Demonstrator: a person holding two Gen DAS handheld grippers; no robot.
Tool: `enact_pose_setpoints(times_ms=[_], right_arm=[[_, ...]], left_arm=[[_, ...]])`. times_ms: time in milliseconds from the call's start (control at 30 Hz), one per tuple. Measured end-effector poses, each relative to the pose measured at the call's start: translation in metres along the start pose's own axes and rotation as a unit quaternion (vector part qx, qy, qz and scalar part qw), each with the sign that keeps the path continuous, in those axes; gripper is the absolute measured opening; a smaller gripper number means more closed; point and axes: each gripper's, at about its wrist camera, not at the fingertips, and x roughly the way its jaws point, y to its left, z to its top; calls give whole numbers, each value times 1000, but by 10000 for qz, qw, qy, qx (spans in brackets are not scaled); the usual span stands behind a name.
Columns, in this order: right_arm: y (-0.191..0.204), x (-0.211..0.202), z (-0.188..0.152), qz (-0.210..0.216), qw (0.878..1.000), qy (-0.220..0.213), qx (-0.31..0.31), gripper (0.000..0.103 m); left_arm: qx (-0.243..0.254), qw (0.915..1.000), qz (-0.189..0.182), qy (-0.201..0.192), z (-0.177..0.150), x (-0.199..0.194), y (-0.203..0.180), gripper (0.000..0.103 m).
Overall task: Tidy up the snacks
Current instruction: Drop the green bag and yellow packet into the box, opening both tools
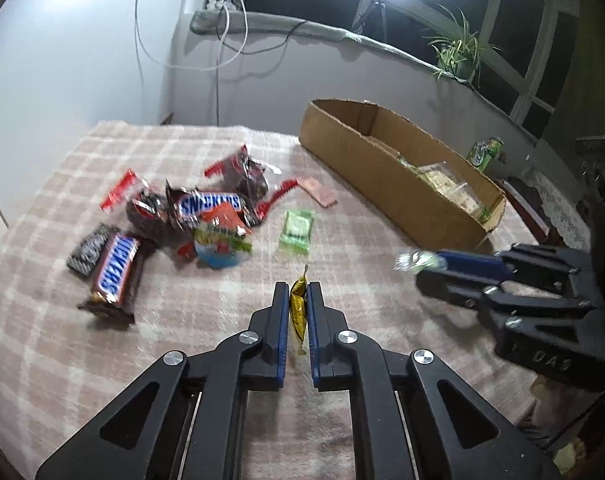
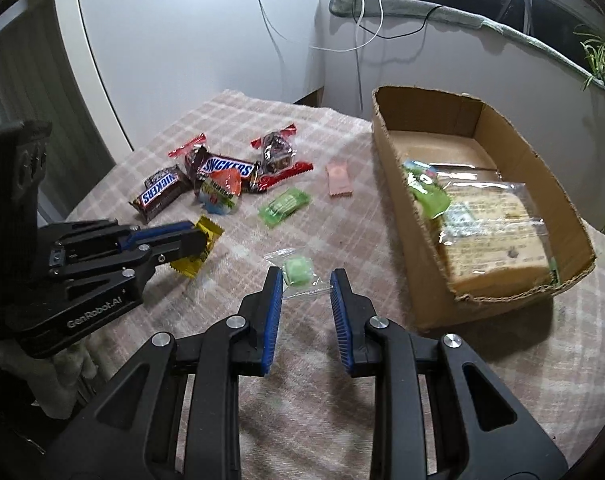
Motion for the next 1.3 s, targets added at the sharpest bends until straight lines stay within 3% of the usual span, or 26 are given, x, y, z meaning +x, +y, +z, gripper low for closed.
enact_pose_setpoints(times_ms=[267,667,900,1300], right_arm=[[-8,-16,5,-43,9998,-190,73,25],[-57,-41,40,-322,9973,-581,314,25],[-96,-35,58,-451,9957,-586,551,25],[-146,-2,82,-512,9949,-386,773,26]], left_arm=[[-131,9999,-99,-49,5,-1,4,6],[52,9981,-394,-480,60,-11,-15,6],[223,9967,-512,-591,94,8,-35,6],[327,9962,-717,-369,126,55,-59,6]])
